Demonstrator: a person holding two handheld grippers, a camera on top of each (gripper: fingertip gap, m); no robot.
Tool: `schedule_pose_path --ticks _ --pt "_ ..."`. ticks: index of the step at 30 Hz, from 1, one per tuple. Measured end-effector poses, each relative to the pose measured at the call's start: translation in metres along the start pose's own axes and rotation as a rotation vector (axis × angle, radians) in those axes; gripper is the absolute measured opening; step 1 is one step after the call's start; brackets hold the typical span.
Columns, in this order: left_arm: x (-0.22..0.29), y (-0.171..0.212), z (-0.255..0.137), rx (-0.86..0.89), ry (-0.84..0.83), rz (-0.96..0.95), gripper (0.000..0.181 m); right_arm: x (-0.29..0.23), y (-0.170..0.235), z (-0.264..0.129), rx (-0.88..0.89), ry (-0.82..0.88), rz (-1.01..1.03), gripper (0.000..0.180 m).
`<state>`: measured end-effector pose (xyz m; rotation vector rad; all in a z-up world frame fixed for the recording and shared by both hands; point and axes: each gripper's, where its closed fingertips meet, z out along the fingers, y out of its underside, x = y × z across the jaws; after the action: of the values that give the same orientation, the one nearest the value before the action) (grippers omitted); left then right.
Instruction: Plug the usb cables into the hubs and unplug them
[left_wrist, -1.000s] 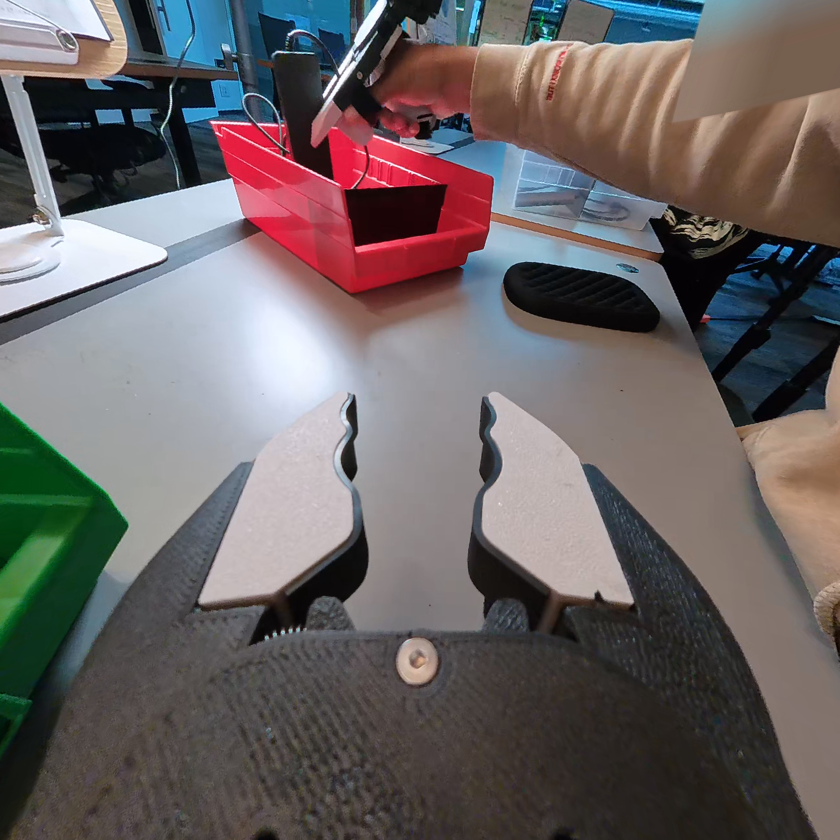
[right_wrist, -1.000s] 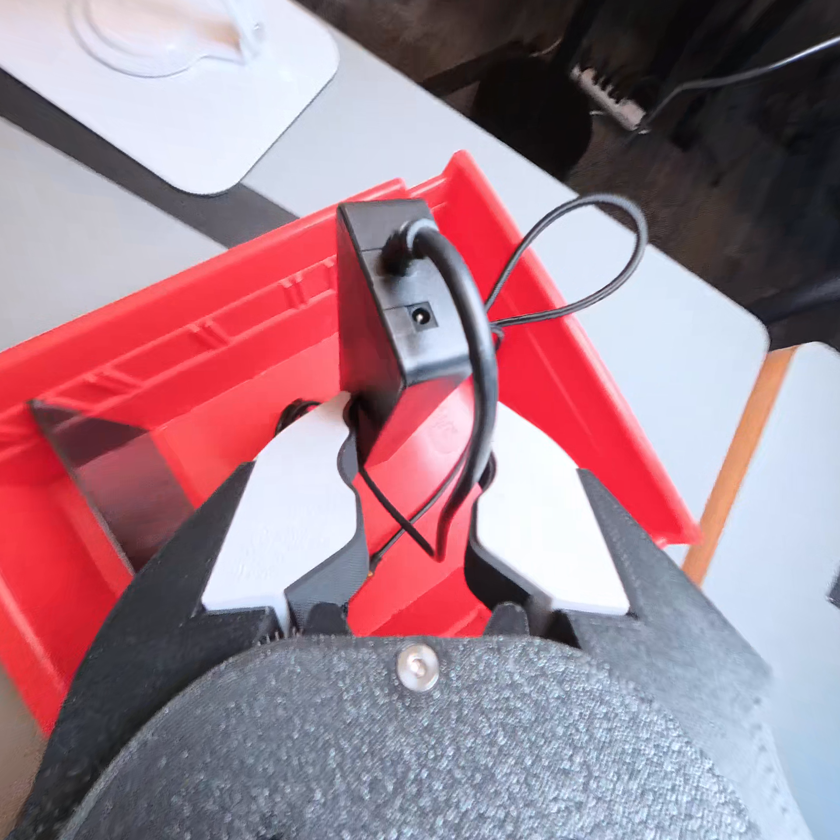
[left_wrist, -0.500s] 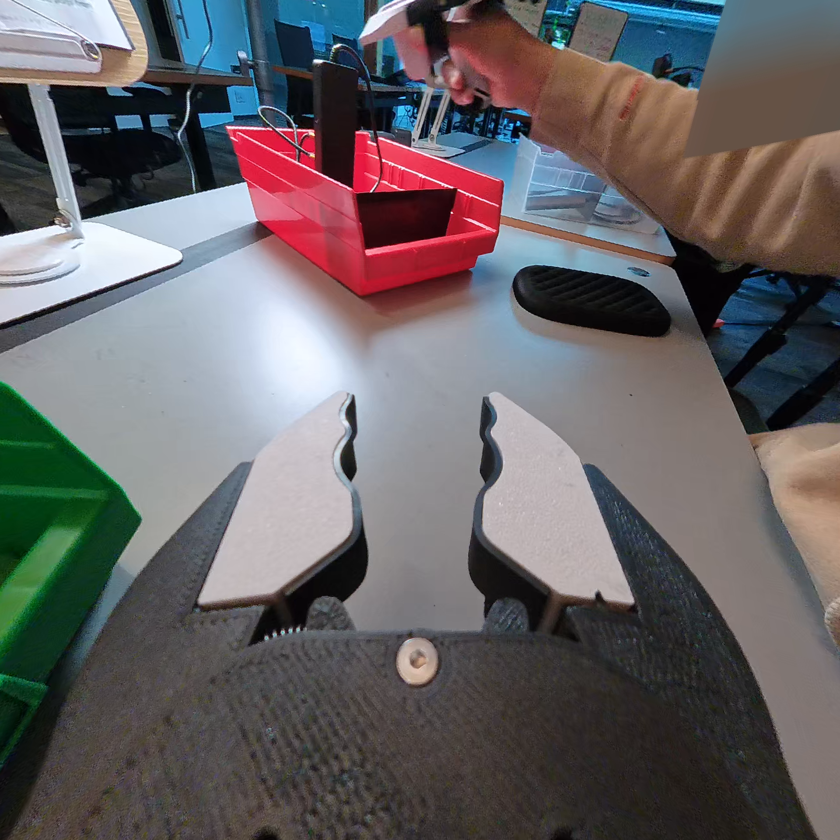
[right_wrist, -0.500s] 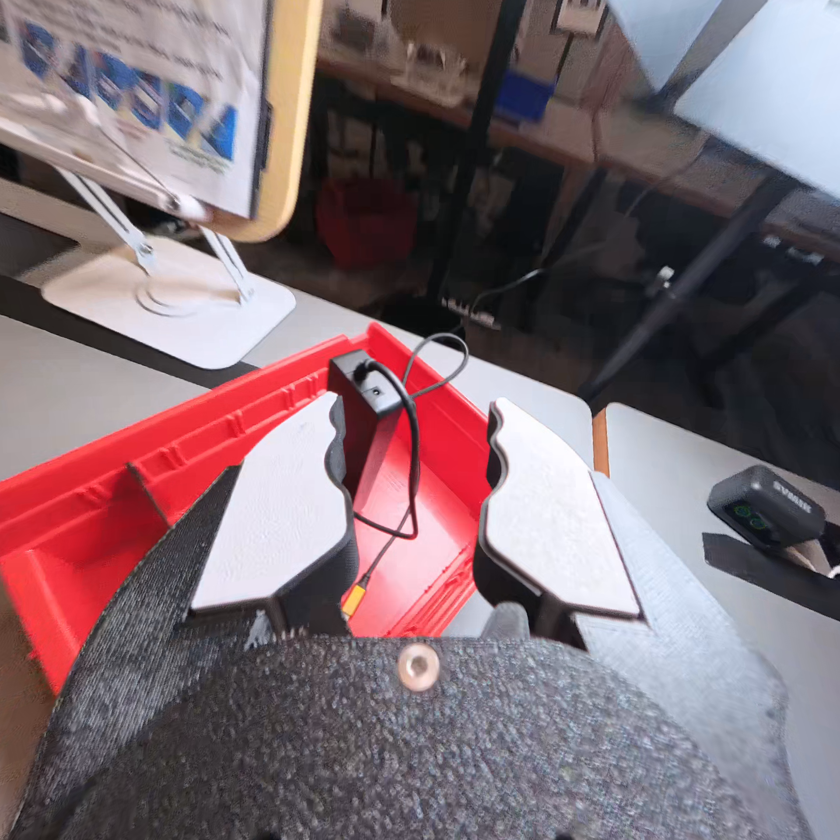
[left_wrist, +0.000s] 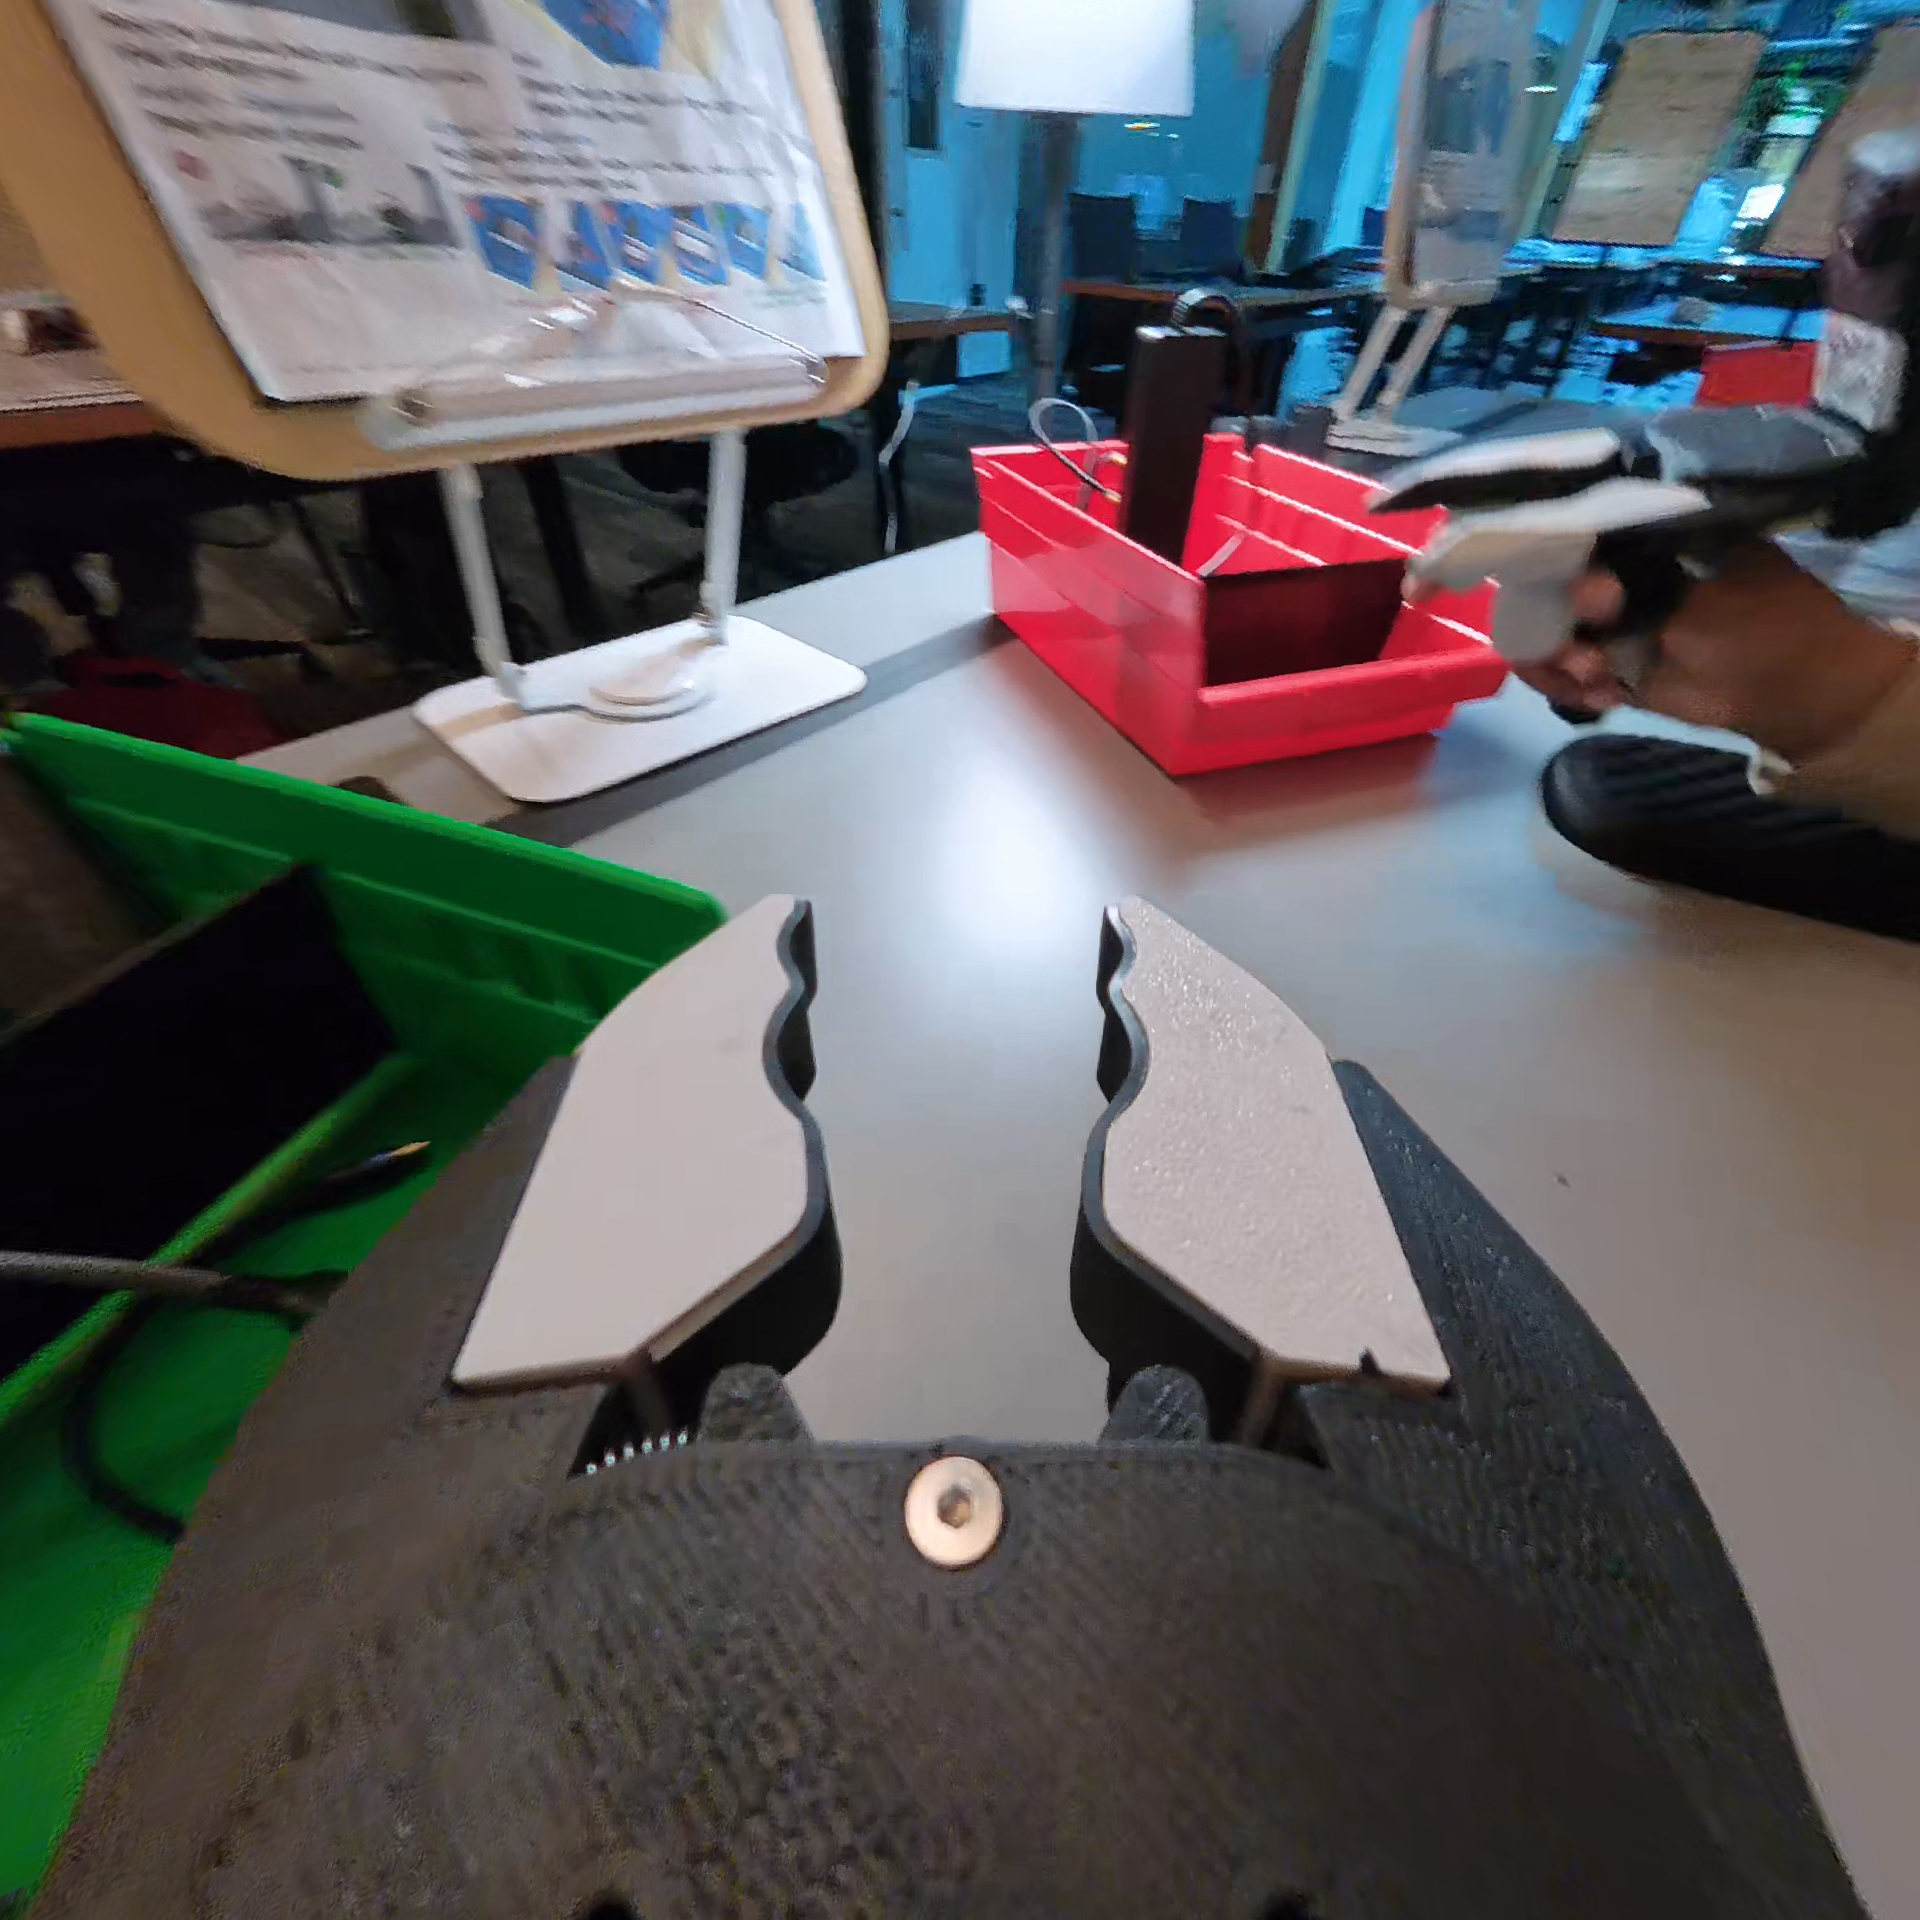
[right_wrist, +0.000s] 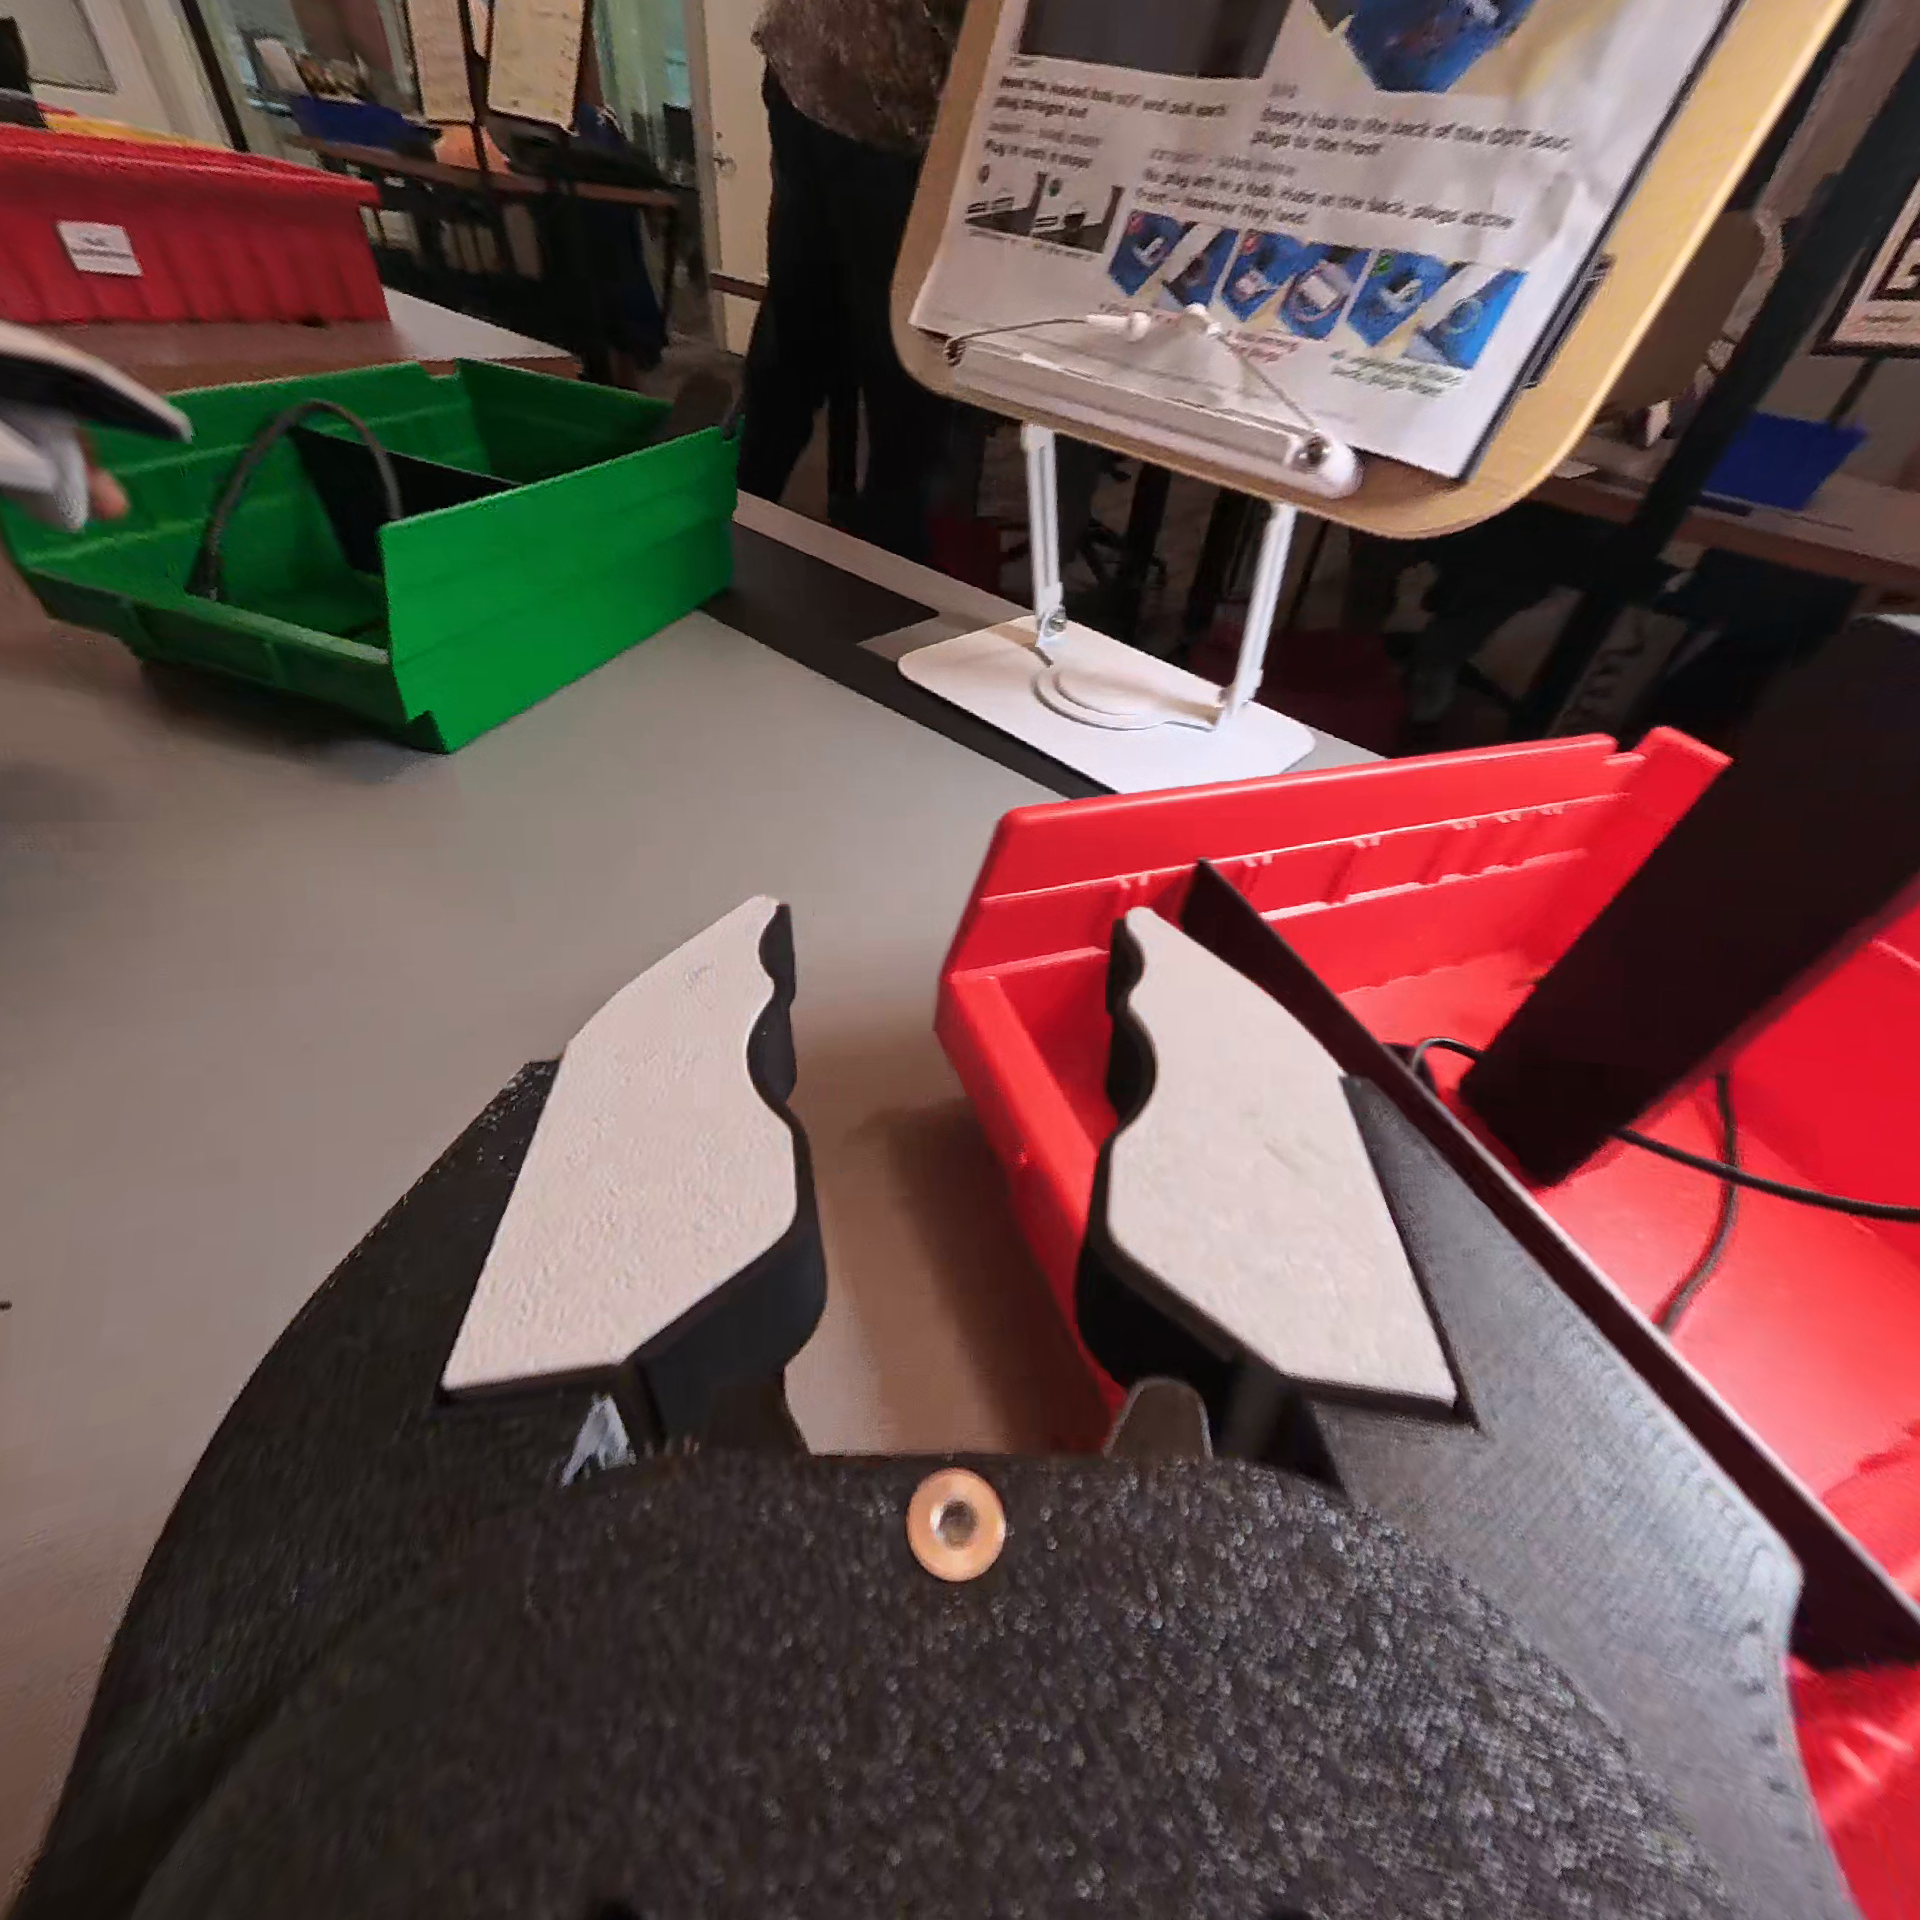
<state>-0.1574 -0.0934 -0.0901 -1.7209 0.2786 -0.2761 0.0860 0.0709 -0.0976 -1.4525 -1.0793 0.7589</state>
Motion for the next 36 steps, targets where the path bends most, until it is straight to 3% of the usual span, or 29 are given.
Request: schedule_pose_path --ticks 4,8,14,19,24,27,30,36 --pt "-0.065 -0.04 -0.009 -0.014 -0.164 -0.043 0.051 -0.009 -0.003 0.001 0.03 -0.009 -0.006 0.057" --pt "-0.152 -0.059 0.006 -0.136 -0.327 -0.071 0.052 -0.013 0.003 0.001 0.029 -0.036 0.039 0.057" --pt "-0.26 -0.006 0.046 -0.475 -0.385 -0.197 0.053 -0.017 0.008 -0.002 0.034 -0.052 0.048 0.056" --pt "-0.279 0.03 0.075 -0.597 -0.291 -0.365 0.055 -0.024 0.013 0.0 0.023 -0.093 0.038 0.057" --pt "-0.286 0.052 0.094 -0.714 -0.228 -0.365 0.054 -0.028 0.012 0.0 0.028 -0.116 0.037 0.056" --pt "-0.283 0.061 0.099 -0.755 -0.197 -0.335 0.037 -0.029 0.011 -0.001 0.033 -0.134 0.037 0.056" --pt "-0.277 0.04 0.097 -0.67 -0.155 -0.302 0.014 -0.029 0.012 -0.001 0.032 -0.144 0.039 0.055" --pt "-0.253 -0.051 0.072 -0.477 -0.171 -0.083 0.012 -0.036 0.012 0.0 0.036 -0.164 0.035 0.054"
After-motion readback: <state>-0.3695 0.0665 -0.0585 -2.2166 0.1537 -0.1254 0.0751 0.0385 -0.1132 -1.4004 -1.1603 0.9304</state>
